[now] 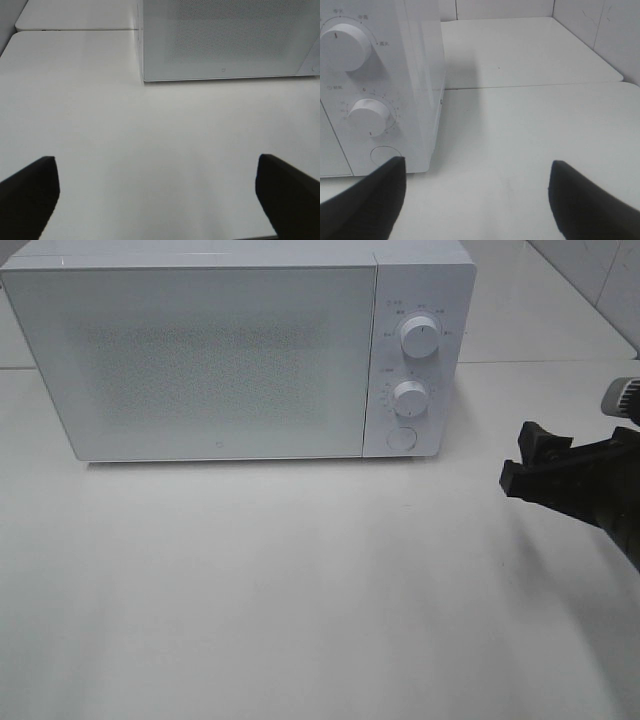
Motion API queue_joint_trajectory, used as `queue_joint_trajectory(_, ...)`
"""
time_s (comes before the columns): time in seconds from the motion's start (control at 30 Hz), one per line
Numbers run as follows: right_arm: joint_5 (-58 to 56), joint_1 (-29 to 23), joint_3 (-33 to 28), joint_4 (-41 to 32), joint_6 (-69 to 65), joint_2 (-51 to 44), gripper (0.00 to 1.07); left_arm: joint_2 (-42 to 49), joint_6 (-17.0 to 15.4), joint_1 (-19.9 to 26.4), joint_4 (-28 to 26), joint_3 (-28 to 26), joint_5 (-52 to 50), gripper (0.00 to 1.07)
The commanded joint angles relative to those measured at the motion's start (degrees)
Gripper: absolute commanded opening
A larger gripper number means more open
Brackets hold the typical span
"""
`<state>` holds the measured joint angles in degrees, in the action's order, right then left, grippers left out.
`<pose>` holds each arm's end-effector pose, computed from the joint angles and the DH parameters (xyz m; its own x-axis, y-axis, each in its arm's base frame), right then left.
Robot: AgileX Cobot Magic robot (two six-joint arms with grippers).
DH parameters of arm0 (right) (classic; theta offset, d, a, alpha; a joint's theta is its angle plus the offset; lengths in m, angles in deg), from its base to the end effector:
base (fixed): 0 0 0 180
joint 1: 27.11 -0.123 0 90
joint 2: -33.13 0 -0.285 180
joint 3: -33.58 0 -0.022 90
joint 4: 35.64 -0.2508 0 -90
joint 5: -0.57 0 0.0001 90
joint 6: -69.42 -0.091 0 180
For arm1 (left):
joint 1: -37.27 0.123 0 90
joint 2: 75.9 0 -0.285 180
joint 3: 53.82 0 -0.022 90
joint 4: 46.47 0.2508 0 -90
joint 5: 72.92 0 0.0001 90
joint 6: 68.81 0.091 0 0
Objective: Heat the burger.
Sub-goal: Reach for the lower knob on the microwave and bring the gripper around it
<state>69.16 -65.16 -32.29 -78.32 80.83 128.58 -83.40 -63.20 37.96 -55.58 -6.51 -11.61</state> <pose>0.1912 0.0768 0.1646 -0.1260 0.0247 -0.9917 0.0282 0.9994 0.0214 -0.0090 -0.0128 0.2834 -0.4329 0.0157 -0.9013 0.1223 0.9916 -0.0415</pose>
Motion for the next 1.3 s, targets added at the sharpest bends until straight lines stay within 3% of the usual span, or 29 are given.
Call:
queue_joint_trajectory(0.03, 2.1, -3.4, 2.2, -2.6, 3.0, 1.8, 0.76, 0.9, -0.1, 0.1, -0.2, 0.2, -0.2, 1.00)
queue_joint_trajectory(0.37, 4.2, -9.0, 7.7, -5.4, 4.3, 7.7, 0.76, 0.9, -0.1, 0.1, -0.2, 0.2, -0.2, 1.00)
queue_joint_trajectory(0.83, 6.7, -8.8, 14.7, -5.0, 4.1, 16.7, 0.76, 0.9, -0.1, 0.1, -0.2, 0.2, -0.2, 1.00)
queue_joint_trajectory(1.3, 5.2, -4.2, 24.9, -2.3, 4.1, 23.1, 0.76, 0.9, -0.1, 0.1, -0.2, 0.2, -0.2, 1.00)
